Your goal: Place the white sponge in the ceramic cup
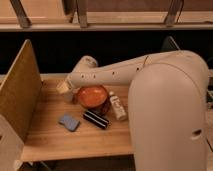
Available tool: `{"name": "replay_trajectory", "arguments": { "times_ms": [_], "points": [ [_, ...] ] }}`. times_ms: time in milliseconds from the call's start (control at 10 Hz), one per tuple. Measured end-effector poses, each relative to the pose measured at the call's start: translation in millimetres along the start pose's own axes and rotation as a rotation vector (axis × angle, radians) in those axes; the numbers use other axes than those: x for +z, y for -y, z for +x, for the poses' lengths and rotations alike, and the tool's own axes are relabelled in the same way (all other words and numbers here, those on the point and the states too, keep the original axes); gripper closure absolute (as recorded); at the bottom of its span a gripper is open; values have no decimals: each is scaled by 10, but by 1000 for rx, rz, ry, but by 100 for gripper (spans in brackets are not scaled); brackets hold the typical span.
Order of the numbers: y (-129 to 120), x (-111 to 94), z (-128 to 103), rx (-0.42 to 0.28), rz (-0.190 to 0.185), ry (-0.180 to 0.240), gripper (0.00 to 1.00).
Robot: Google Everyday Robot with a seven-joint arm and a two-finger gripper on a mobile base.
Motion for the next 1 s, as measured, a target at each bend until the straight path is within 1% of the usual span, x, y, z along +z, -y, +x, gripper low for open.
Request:
{"name": "replay_trajectory", "arguments": {
  "times_ms": [100,200,400,600,700,800,1000],
  "points": [
    [-16,-141,3,-1,18,-12,20],
    [-126,-219,29,0,10,-21,20],
    [-406,-282,164,10,-33,-39,20],
    [-578,-219,455,54,-85,-77,20],
    [-678,-163,616,67,-108,-110,20],
    [-732,-148,646,63,-117,-118,20],
    [-706,-152,656,64,-114,-118,20]
  ]
}}
